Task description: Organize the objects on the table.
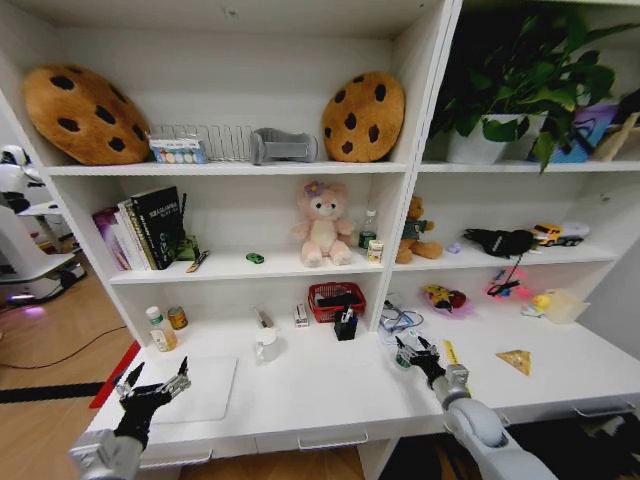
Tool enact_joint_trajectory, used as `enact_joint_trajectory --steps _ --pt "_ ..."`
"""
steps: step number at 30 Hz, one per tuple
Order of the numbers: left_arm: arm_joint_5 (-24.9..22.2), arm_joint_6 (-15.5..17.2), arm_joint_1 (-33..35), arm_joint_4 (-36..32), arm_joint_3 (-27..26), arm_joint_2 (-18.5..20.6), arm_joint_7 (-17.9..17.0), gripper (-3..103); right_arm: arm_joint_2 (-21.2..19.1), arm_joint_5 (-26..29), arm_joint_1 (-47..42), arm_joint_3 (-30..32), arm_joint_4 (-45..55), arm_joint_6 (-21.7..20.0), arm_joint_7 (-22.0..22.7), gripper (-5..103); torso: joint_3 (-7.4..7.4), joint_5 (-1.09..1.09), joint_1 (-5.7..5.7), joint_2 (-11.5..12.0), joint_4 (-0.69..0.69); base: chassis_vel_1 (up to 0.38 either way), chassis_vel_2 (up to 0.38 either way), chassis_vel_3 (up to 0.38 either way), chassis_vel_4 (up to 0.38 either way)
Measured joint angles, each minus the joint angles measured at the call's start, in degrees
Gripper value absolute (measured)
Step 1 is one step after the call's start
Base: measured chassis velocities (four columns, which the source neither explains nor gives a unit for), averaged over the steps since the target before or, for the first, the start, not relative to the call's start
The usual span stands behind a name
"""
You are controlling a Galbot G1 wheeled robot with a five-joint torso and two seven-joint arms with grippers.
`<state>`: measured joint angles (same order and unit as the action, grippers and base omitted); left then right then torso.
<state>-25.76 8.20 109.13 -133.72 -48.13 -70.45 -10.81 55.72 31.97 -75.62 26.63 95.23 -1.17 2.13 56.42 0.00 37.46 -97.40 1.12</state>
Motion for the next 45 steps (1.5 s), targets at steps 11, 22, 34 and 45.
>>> enact_joint_trajectory --steps 11,22,34,45 --pt "0.1 0.0 0.2 -0.3 0.0 0.0 0.0 99 -0.1 0.0 -1.6 0.7 2.6 1.2 1.2 31 0.00 0.00 0.00 0.0 0.00 0.000 0.000 0.000 0.000" --pt "0.3 -0.2 0.4 -1.1 -0.3 -0.3 0.0 99 0.3 0.2 -10.6 7.2 14.4 3.4 0.1 31 0.00 -0.01 0.00 0.0 0.00 0.000 0.000 0.000 0.000" --pt "0.6 -0.2 0.8 -2.0 -0.2 -0.3 0.0 99 4.3 -0.3 -20.2 15.6 24.6 5.0 -1.2 31 -0.01 0.00 -0.01 0.0 0.00 -0.008 -0.009 0.009 0.010" --pt "0.6 -0.4 1.0 -2.3 -0.5 -0.2 0.0 99 6.1 -1.5 -21.9 14.2 24.5 7.2 -2.3 31 0.00 0.00 -0.01 0.0 -0.02 -0.170 -0.156 0.149 0.160"
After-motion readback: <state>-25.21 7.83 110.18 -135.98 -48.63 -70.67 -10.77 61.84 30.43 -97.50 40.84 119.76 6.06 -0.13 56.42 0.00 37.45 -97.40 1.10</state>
